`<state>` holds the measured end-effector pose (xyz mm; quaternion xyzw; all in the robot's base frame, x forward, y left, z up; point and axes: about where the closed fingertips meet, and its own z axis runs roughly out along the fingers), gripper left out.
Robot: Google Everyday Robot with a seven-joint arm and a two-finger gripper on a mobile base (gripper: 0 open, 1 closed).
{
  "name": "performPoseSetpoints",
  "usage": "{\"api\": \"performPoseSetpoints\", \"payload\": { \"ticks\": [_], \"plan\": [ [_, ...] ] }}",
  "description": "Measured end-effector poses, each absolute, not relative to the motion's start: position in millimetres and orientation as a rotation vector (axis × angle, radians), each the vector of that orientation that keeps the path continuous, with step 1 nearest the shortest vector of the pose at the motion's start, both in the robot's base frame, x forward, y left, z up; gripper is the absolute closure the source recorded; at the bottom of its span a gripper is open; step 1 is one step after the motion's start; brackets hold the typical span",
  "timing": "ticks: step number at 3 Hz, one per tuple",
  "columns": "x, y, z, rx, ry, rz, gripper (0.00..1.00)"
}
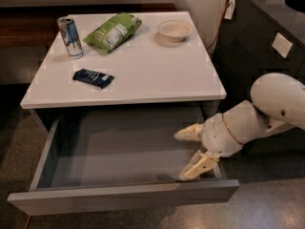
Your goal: Place rxbar blueberry into top drawer
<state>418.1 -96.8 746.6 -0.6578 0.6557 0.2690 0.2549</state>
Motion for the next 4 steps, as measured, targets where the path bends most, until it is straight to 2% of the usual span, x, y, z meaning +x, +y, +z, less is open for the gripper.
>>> {"api": "performPoseSetpoints", "payload": {
  "ticks": [1, 4],
  "plan": [
    [441.8, -85.1, 774.4, -1.815, 1.738, 0.693, 0.0],
    [531.1, -47.5, 866.9, -1.854, 1.669, 0.583, 0.0]
  ]
}}
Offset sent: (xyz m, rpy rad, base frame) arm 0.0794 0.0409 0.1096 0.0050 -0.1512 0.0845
